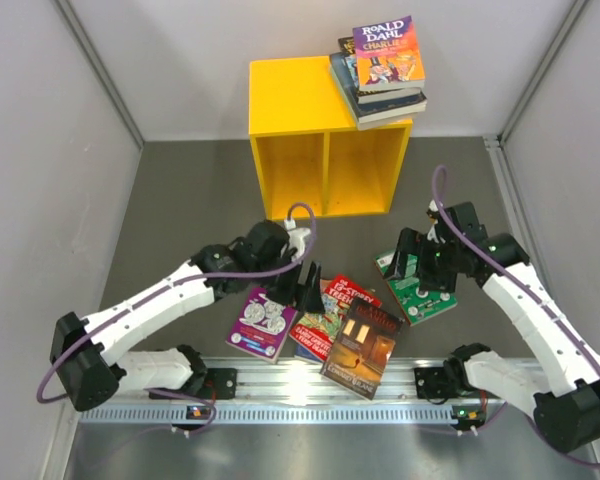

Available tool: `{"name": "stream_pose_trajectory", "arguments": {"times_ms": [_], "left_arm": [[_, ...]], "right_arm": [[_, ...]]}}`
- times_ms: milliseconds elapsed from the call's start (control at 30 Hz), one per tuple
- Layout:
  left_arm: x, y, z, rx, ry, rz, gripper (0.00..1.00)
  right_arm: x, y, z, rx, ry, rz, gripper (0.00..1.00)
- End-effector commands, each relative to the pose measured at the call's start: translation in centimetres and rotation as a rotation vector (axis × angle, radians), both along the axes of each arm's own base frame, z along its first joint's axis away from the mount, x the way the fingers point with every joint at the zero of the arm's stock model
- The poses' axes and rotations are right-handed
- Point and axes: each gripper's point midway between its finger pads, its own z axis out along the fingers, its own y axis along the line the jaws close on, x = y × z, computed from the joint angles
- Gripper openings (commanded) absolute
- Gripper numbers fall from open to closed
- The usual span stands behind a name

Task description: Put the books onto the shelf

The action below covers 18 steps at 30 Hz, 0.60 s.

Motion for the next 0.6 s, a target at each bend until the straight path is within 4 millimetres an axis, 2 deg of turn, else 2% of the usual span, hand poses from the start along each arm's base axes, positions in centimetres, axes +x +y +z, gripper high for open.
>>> {"name": "stream_pose_trajectory", "arguments": {"times_ms": [0, 33, 133, 267, 367, 400, 467, 500, 567], "left_arm": [[-3.2, -1.8, 0.3, -0.064, 0.045, -0.073, 0.85], [-3.7, -1.9, -0.9, -0.042, 0.06, -0.072, 0.85], [-5.0, -3.6, -2.2, -0.054, 0.077, -0.082, 0.84], [-5.6, -5.2, -3.8, -0.048, 0.077, -0.075, 0.84], [-5.4, -6.6, -5.1, -0.025, 0.054, -0.068, 0.84], [-5.2, -6.7, -6.4, 0.02, 0.055, -0.056, 0.84], [-4.2, -7.1, -7.0, 0.07, 0.025, -0.004, 0.83], [-3.3, -7.0, -8.2, 0.119, -0.008, 0.039, 0.83], [-2.5, -7.0, -9.0, 0.149, -0.02, 0.084, 0.83]], "right_arm": [[0.0, -0.2, 1.1, 0.006, -0.035, -0.031, 1.0], [0.0, -0.3, 1.1, 0.009, -0.033, -0.047, 1.0], [-0.6, -0.3, 0.9, 0.03, -0.03, -0.052, 1.0], [-1.7, -0.4, 0.6, 0.048, -0.023, -0.05, 1.0], [-2.3, -0.4, 0.4, 0.057, -0.017, -0.04, 1.0], [-2.5, -0.4, 0.4, 0.058, -0.015, -0.037, 1.0], [-2.6, -0.4, 0.5, 0.058, -0.018, -0.024, 1.0], [-2.7, -0.4, 0.8, 0.056, -0.022, -0.02, 1.0], [-2.7, -0.6, 0.9, 0.042, -0.028, -0.01, 1.0]]}}
